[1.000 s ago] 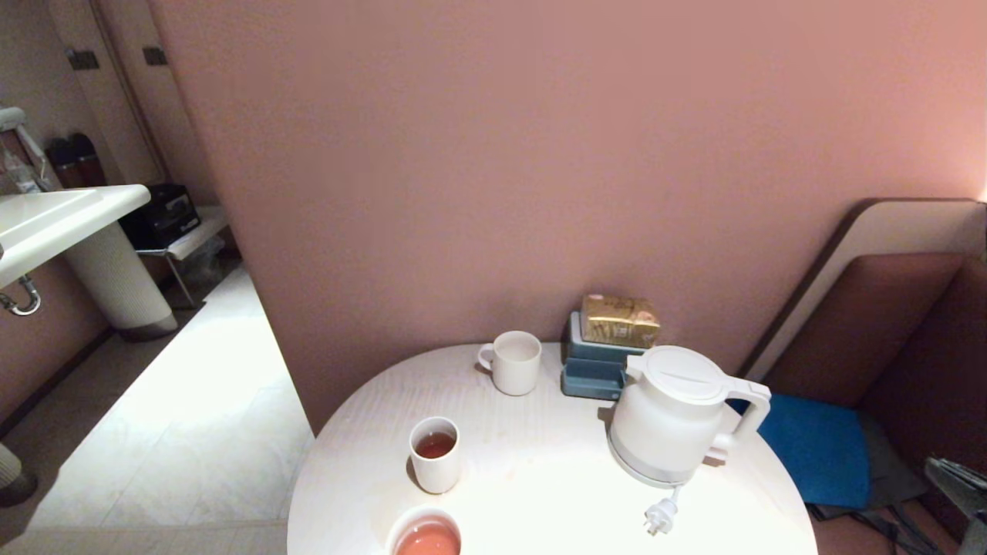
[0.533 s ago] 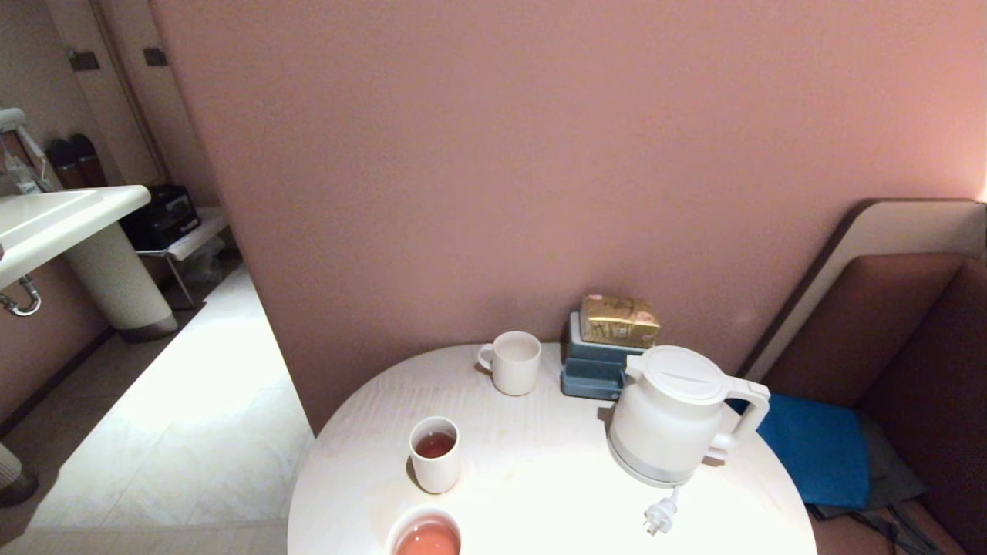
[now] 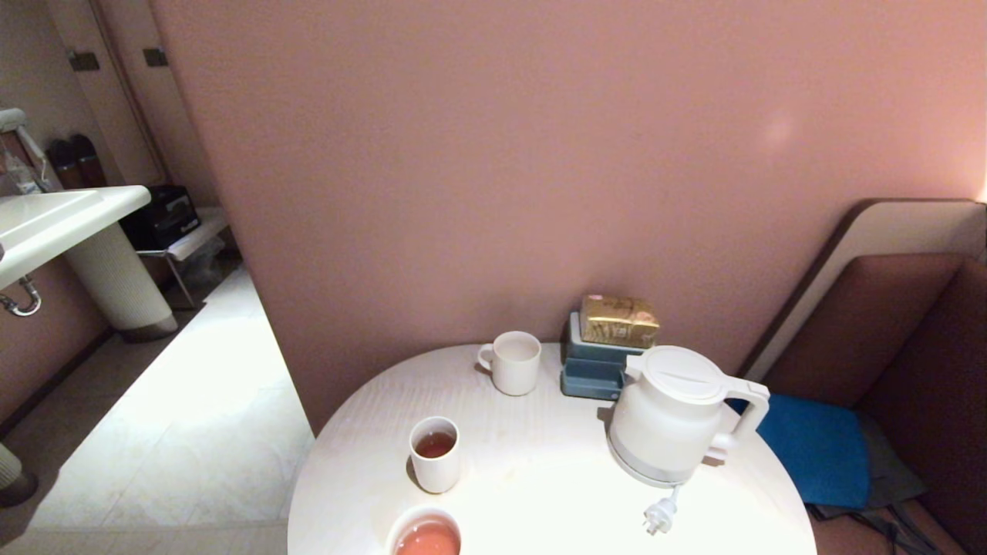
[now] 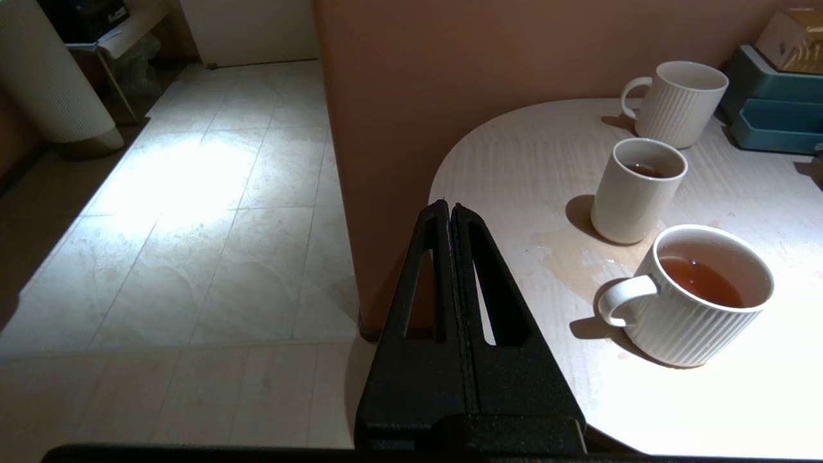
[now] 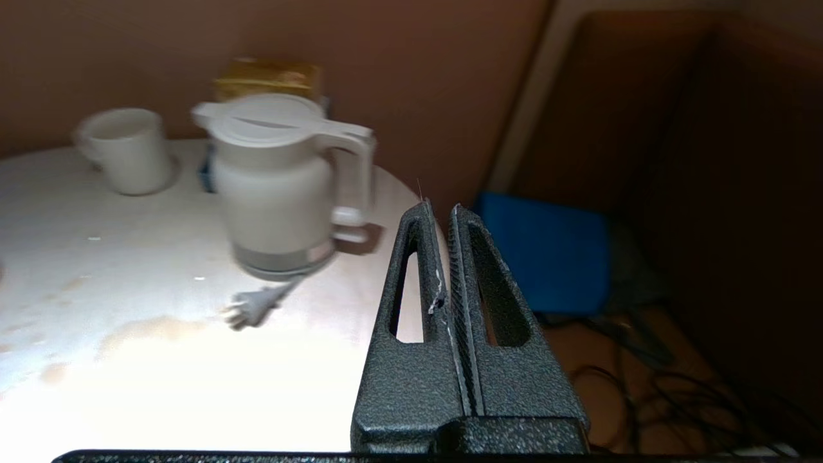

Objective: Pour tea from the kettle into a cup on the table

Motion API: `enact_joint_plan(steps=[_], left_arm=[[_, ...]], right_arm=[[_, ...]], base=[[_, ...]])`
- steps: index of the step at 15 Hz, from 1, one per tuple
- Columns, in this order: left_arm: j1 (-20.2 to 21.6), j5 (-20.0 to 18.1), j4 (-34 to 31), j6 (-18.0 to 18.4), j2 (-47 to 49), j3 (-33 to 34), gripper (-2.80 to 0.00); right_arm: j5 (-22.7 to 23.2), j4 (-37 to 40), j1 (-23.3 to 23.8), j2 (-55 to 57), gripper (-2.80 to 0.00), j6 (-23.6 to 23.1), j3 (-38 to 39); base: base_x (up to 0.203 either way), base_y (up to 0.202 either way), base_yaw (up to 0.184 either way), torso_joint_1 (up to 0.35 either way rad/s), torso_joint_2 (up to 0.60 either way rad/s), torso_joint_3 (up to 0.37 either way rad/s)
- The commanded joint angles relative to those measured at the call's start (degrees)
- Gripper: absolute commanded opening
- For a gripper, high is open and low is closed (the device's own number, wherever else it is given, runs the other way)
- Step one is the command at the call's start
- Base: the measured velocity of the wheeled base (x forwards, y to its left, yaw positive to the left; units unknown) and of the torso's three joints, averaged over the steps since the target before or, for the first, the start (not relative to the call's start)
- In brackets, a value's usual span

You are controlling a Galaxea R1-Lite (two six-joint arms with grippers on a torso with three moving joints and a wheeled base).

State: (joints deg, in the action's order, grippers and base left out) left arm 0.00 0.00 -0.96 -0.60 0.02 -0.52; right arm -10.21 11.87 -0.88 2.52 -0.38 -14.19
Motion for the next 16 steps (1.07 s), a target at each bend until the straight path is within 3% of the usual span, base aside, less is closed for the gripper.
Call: enact_joint_plan(steps=[1,4,6,9,11,16], left_arm=[[0.0,0.0,0.0,-0.02,0.06,0.0,-2.8],[0.0,0.0,-0.01,-0.02,0.06,0.0,-2.8],[0.0,0.0,0.0,-0.02,0.06,0.0,-2.8],[0.0,0.0,0.0,-0.02,0.06,0.0,-2.8],[0.0,0.0,0.0,-0.02,0.06,0.0,-2.8],[0.0,0.0,0.0,-0.02,0.03,0.0,-2.8]], right_arm=[[3.22,0.06,0.08,-2.52,-2.8,0.07,1.42],[6.9,-1.64,0.09,-2.52,-2.8,-2.68,7.46],[8.97,-6.85,0.09,-2.52,-2.8,-4.1,10.91],[9.75,-7.0,0.09,-2.52,-2.8,-5.1,12.03],[12.58,-6.95,0.09,-2.52,-2.8,-5.95,12.43],[12.51,-7.3,0.09,-2.52,-2.8,-5.6,12.61]], base=[[0.0,0.0,0.0,0.0,0.0,0.0],[0.0,0.0,0.0,0.0,0.0,0.0],[0.0,0.0,0.0,0.0,0.0,0.0],[0.0,0.0,0.0,0.0,0.0,0.0],[0.0,0.0,0.0,0.0,0.0,0.0],[0.0,0.0,0.0,0.0,0.0,0.0]])
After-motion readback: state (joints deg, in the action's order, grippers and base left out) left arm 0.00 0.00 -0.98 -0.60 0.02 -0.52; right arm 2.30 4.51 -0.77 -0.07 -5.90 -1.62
